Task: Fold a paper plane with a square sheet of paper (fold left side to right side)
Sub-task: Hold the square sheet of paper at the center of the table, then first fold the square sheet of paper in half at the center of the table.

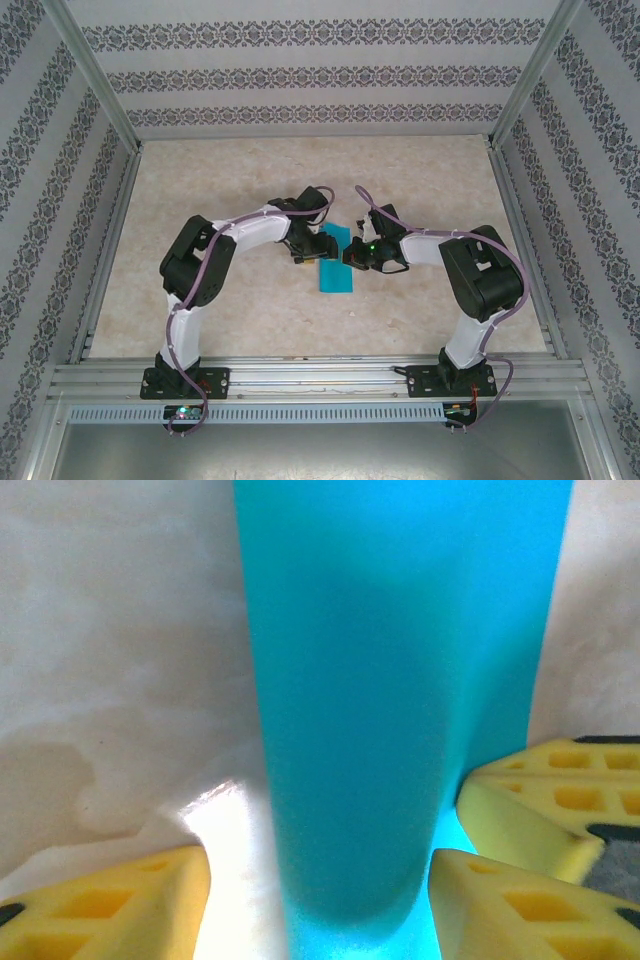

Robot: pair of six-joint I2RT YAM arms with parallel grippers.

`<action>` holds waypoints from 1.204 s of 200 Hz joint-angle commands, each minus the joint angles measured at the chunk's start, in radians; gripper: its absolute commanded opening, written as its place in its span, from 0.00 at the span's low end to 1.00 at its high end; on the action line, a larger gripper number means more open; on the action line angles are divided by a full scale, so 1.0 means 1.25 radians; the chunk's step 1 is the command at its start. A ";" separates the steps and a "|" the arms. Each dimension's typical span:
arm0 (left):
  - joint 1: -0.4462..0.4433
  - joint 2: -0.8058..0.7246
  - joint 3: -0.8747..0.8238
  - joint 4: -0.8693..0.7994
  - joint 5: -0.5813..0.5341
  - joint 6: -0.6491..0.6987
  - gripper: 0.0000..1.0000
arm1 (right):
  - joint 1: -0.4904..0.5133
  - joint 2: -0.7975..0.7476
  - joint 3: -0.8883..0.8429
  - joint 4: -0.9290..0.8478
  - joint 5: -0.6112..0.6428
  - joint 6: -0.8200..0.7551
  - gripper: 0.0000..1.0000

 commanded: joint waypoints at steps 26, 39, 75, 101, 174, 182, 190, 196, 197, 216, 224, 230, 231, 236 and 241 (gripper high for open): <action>0.001 -0.136 -0.096 0.116 -0.027 0.066 0.63 | 0.013 0.047 -0.005 -0.102 0.081 -0.031 0.00; 0.002 -0.155 -0.122 0.162 0.000 0.068 0.62 | 0.013 0.049 -0.004 -0.104 0.081 -0.032 0.00; 0.002 -0.141 -0.147 0.251 0.129 0.068 0.38 | 0.013 0.056 0.000 -0.111 0.086 -0.034 0.00; 0.004 -0.113 -0.151 0.277 0.164 0.067 0.23 | 0.013 0.057 0.003 -0.118 0.088 -0.037 0.00; 0.029 -0.050 -0.182 0.314 0.149 0.052 0.11 | 0.014 0.067 0.010 -0.137 0.097 -0.046 0.00; 0.033 -0.048 -0.191 0.320 0.147 0.048 0.11 | 0.014 0.067 0.011 -0.141 0.099 -0.048 0.00; 0.038 -0.047 -0.201 0.327 0.146 0.044 0.10 | 0.014 0.069 0.011 -0.143 0.101 -0.050 0.00; 0.042 -0.046 -0.208 0.331 0.144 0.041 0.10 | 0.014 0.070 0.011 -0.144 0.102 -0.051 0.00; 0.043 -0.046 -0.210 0.332 0.144 0.040 0.10 | 0.014 0.070 0.011 -0.145 0.103 -0.051 0.00; 0.056 -0.045 -0.239 0.352 0.144 0.031 0.09 | 0.014 0.074 0.012 -0.150 0.105 -0.055 0.00; 0.061 -0.044 -0.249 0.357 0.144 0.029 0.08 | 0.014 0.075 0.012 -0.154 0.108 -0.057 0.00; 0.067 -0.043 -0.258 0.360 0.144 0.027 0.07 | 0.013 0.075 0.013 -0.156 0.110 -0.059 0.00; 0.068 -0.044 -0.258 0.361 0.144 0.027 0.07 | 0.013 0.076 0.013 -0.157 0.110 -0.059 0.00; 0.070 -0.045 -0.266 0.365 0.145 0.025 0.07 | 0.013 0.077 0.013 -0.159 0.112 -0.060 0.00; 0.074 -0.046 -0.273 0.369 0.145 0.024 0.07 | 0.013 0.078 0.014 -0.161 0.115 -0.062 0.00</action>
